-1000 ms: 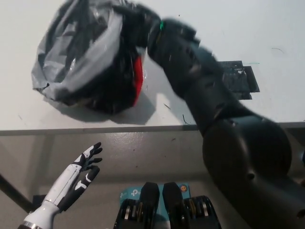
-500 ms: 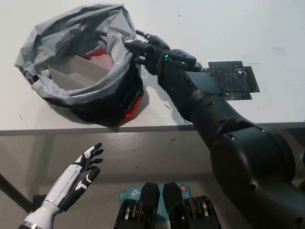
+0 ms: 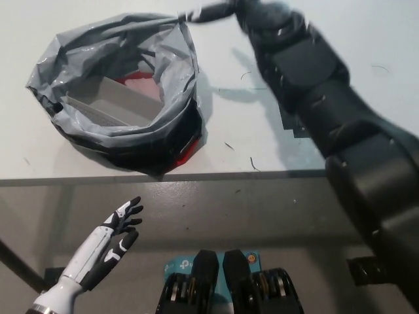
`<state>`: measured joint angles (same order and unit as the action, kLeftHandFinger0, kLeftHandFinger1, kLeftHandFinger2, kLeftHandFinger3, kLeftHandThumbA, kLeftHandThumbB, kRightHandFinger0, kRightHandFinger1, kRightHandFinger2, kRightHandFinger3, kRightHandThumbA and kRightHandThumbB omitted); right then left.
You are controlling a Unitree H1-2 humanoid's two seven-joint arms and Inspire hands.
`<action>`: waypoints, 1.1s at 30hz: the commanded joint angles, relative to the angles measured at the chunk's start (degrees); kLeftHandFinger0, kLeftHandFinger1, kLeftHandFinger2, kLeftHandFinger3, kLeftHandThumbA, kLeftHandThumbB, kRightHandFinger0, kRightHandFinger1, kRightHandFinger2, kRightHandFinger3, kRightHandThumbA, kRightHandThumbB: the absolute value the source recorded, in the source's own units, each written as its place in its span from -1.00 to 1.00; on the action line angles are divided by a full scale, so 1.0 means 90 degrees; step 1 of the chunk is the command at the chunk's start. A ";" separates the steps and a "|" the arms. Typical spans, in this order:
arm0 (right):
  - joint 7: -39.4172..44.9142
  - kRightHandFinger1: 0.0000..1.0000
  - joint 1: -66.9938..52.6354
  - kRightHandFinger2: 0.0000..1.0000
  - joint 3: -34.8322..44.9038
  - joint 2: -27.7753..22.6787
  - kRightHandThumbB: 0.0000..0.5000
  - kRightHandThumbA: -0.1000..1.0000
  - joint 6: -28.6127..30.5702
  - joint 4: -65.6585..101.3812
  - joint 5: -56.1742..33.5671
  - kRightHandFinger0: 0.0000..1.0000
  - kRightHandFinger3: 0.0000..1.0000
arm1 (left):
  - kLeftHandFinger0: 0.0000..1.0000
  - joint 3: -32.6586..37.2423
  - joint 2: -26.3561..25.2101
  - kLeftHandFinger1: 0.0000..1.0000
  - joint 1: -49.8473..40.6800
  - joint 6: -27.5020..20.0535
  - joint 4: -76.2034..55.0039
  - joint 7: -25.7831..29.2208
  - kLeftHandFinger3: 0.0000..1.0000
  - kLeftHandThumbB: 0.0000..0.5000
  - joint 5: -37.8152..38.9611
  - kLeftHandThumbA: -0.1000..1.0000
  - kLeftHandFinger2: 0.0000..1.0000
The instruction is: Use the right hand to pick up a small rectangular container and put it into a plastic bag and lift the bag
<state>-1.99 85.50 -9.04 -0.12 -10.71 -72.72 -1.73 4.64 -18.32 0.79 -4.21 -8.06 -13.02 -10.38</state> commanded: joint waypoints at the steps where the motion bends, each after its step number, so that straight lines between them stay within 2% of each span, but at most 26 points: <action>1: 0.0368 1.00 0.0469 1.00 -0.0226 -0.0245 0.80 0.83 0.0001 0.0666 0.0431 1.00 1.00 | 0.68 0.0014 -0.0158 0.69 -0.0067 -0.0054 -0.0219 -0.0063 1.00 -0.64 -0.0052 1.00 0.88; 6: 0.0442 1.00 0.0148 1.00 -0.0159 -0.0463 0.78 0.71 -0.0319 0.1672 0.0447 1.00 1.00 | 0.68 0.0052 -0.0101 0.73 -0.0089 -0.0055 -0.0194 -0.0055 1.00 -0.58 0.0012 1.00 0.90; 8: 0.0458 1.00 -0.0012 1.00 -0.0135 -0.0588 0.86 0.76 -0.0325 0.2214 0.0483 1.00 1.00 | 0.70 0.0042 -0.0095 0.75 -0.0037 -0.0012 -0.0202 -0.0046 1.00 -0.54 0.0023 1.00 0.93; 9: 0.0390 1.00 -0.0299 1.00 -0.0079 -0.0724 0.81 0.80 -0.0358 0.3129 0.0530 1.00 1.00 | 0.71 0.0012 -0.0078 0.80 0.0010 -0.0025 -0.0187 -0.0016 1.00 -0.53 0.0055 1.00 0.98; 10: 0.0387 1.00 -0.0396 1.00 -0.0077 -0.0838 0.80 0.92 -0.0379 0.3601 0.0596 1.00 1.00 | 0.73 -0.0013 -0.0073 0.84 0.0104 -0.0017 -0.0170 0.0000 1.00 -0.46 0.0069 1.00 1.00; 11: 0.0485 1.00 -0.0665 1.00 -0.0062 -0.1177 0.75 1.00 -0.0479 0.4876 0.0733 1.00 1.00 | 0.79 -0.0070 -0.0072 0.98 0.0326 -0.0025 -0.0119 0.0061 1.00 -0.33 0.0041 1.00 1.00; 13: 0.0646 1.00 -0.0890 1.00 0.0033 -0.1459 0.68 1.00 -0.0586 0.5966 0.0710 1.00 1.00 | 0.87 -0.0118 -0.0083 1.00 0.0535 -0.0046 -0.0057 0.0104 1.00 -0.27 0.0029 1.00 1.00; 15: 0.1020 1.00 -0.1389 1.00 0.0355 -0.2017 0.51 1.00 -0.0576 0.7893 0.0419 1.00 1.00 | 1.00 -0.0207 -0.0105 1.00 0.0905 -0.0081 0.0071 0.0114 1.00 -0.16 0.0153 1.00 1.00; 17: 0.1108 1.00 -0.1823 1.00 0.0739 -0.2229 0.55 1.00 -0.0515 0.9056 -0.0030 1.00 1.00 | 1.00 -0.0219 -0.0122 1.00 0.1080 -0.0059 0.0105 0.0106 1.00 -0.11 0.0158 1.00 1.00; 19: 0.1167 1.00 -0.2124 1.00 0.0943 -0.2434 0.59 1.00 -0.0544 0.9839 -0.0225 1.00 1.00 | 1.00 -0.0227 -0.0115 1.00 0.1156 -0.0043 0.0099 0.0113 1.00 -0.14 0.0164 1.00 1.00; 22: 0.1244 1.00 -0.2767 1.00 0.1372 -0.2850 0.35 0.96 -0.0675 1.1278 -0.0805 1.00 1.00 | 1.00 -0.0243 -0.0107 1.00 0.1243 -0.0138 0.0141 0.0143 1.00 -0.16 0.0182 1.00 1.00; 24: 0.1163 1.00 -0.3199 1.00 0.1731 -0.3128 0.35 0.97 -0.0677 1.2160 -0.1218 1.00 1.00 | 1.00 -0.0270 -0.0069 1.00 0.1323 -0.0205 0.0217 0.0169 1.00 -0.19 0.0261 1.00 1.00; 27: 0.0997 1.00 -0.3581 1.00 0.1956 -0.3316 0.45 1.00 -0.0735 1.2810 -0.1364 1.00 1.00 | 1.00 -0.0297 -0.0016 1.00 0.1388 -0.0158 0.0246 0.0191 1.00 -0.15 0.0327 1.00 1.00; 29: 0.0788 1.00 -0.4069 1.00 0.2071 -0.3345 0.60 1.00 -0.0444 1.3431 -0.1512 1.00 1.00 | 1.00 -0.0328 0.0045 1.00 0.1440 -0.0057 0.0225 0.0224 1.00 -0.08 0.0371 1.00 1.00; 32: 0.0570 1.00 -0.4483 1.00 0.1974 -0.3195 0.40 0.96 -0.0326 1.3889 -0.1419 1.00 1.00 | 1.00 -0.0353 0.0043 1.00 0.1449 -0.0001 0.0196 0.0209 1.00 -0.04 0.0429 1.00 1.00; 33: 0.0522 1.00 -0.4711 1.00 0.1952 -0.3165 0.27 0.95 -0.0156 1.3979 -0.1337 1.00 1.00 | 1.00 -0.0354 0.0050 1.00 0.1444 0.0016 0.0187 0.0205 1.00 -0.04 0.0435 1.00 1.00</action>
<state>0.97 49.28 -6.28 -13.39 -15.25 -18.50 -0.01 5.23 -18.17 6.01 -3.91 -5.05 -13.01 -10.32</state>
